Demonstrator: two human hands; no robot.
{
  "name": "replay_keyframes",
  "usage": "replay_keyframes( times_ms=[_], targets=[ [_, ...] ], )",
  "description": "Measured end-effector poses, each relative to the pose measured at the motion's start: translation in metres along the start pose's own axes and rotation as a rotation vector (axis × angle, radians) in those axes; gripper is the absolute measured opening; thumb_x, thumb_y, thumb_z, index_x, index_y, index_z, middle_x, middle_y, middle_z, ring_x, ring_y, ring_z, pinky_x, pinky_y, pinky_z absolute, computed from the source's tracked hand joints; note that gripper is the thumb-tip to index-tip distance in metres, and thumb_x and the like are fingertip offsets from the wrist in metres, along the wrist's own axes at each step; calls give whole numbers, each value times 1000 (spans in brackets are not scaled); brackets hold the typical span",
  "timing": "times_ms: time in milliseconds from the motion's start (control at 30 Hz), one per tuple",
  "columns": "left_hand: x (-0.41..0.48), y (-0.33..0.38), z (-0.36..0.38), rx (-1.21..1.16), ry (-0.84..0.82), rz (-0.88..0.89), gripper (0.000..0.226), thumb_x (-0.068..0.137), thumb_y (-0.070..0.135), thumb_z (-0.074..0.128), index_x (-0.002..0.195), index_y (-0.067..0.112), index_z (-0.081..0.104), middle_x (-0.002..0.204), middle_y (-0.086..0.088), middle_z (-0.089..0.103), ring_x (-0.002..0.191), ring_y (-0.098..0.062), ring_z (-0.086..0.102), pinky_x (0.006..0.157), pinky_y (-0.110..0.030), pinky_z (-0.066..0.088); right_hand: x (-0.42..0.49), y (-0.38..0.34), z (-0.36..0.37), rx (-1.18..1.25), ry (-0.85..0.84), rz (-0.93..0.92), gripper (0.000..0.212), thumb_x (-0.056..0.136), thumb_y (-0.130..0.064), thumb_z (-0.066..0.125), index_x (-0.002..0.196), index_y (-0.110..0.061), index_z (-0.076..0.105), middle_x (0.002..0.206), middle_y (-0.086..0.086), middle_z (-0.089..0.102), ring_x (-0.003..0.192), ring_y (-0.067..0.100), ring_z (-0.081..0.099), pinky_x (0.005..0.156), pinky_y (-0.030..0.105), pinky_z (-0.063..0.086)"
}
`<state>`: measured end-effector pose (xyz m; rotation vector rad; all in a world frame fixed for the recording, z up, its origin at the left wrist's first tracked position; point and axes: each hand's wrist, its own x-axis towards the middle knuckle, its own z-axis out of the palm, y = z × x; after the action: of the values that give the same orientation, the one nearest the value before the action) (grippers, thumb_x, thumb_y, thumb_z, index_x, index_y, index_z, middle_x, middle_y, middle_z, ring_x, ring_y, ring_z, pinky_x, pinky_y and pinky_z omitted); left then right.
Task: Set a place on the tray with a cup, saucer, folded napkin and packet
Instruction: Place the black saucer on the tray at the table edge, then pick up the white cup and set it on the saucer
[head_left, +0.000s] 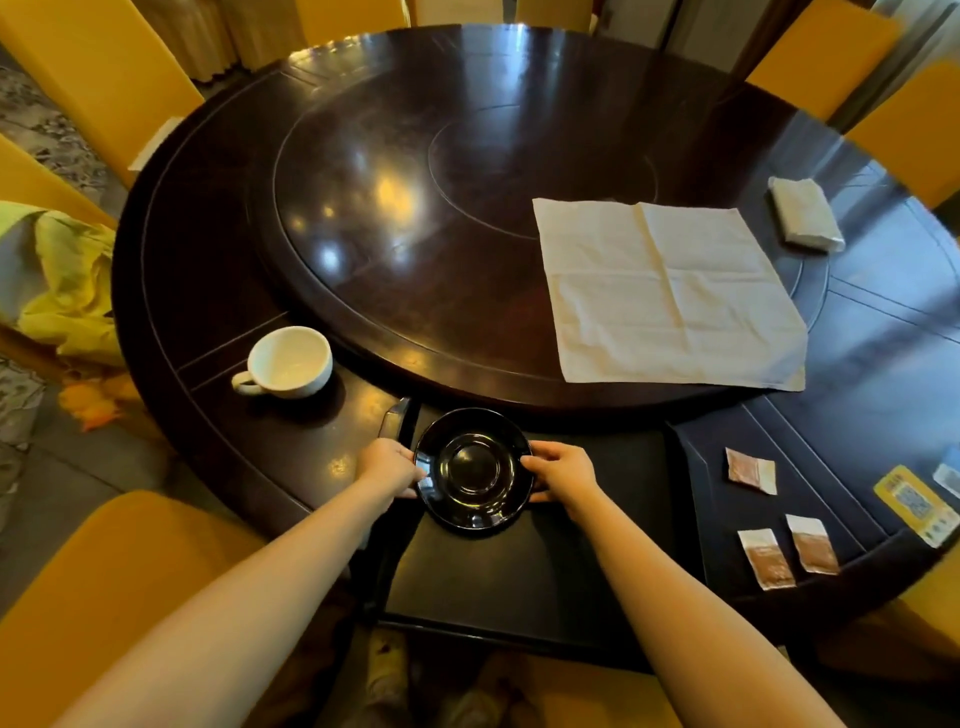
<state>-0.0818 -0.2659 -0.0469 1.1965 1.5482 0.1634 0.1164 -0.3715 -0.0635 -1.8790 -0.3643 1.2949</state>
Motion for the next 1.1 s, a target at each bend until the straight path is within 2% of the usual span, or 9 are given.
replay_keyframes(
  times_ms=[167,333,433,533,600,700,800,967,1100],
  targets=[
    [-2,0,4,159,60,12,13,77,-1,70,90,-2,67,93,-16,68,80,-24,68,71,-34,59,4,3,0,-52,-21,11,29,86,-7,63,114,-16,64,90,6,70,66,14,69,47,22,53],
    [-1,1,3,255,24,25,14,80,3,68,93,-2,67,97,-16,69,81,-25,69,77,-37,59,6,0,-2,-77,-58,29,28,87,-7,62,114,-13,62,92,6,67,75,19,69,49,26,56],
    [-2,8,-2,216,-31,-16,24,80,6,69,102,-3,63,106,-16,65,86,-28,68,72,-34,59,8,-6,-4,-142,-113,72,32,88,-6,60,119,-8,57,95,9,67,76,20,69,50,27,57],
    [-4,19,-17,191,-178,-68,38,83,9,66,116,-4,55,113,-23,61,92,-31,66,64,-32,57,10,-26,-9,-275,-247,141,45,88,-8,61,130,-5,46,103,14,65,75,21,70,52,29,57],
    [-2,30,-34,245,-266,-47,36,86,12,62,119,0,56,111,-21,62,92,-29,65,68,-34,57,12,-48,-14,-433,-359,182,53,88,-13,62,135,-8,40,109,16,63,78,22,69,62,34,58],
    [4,51,-70,336,-368,17,37,89,17,59,124,10,54,113,-15,62,96,-25,63,72,-36,56,19,-92,-13,-898,-465,192,64,89,-26,62,143,-15,31,131,16,53,104,28,61,84,43,53],
    [8,69,-113,410,-449,82,38,89,22,58,127,18,52,108,-5,64,103,-23,62,86,-41,54,22,-139,5,-1213,-509,175,60,89,-32,60,141,-14,36,138,13,49,117,31,55,95,49,48],
    [21,79,-186,407,-375,111,39,88,26,60,125,25,53,118,-6,60,105,-21,61,81,-34,53,23,-194,63,-1357,-576,-23,57,89,-28,61,140,-16,40,142,12,46,125,31,47,101,44,42],
    [41,72,-238,567,-239,107,44,80,36,68,122,30,57,112,1,66,98,-14,64,78,-34,48,32,-207,124,-1431,-632,-191,63,84,-28,66,140,-20,39,148,7,37,135,30,34,111,47,28]
  ],
)
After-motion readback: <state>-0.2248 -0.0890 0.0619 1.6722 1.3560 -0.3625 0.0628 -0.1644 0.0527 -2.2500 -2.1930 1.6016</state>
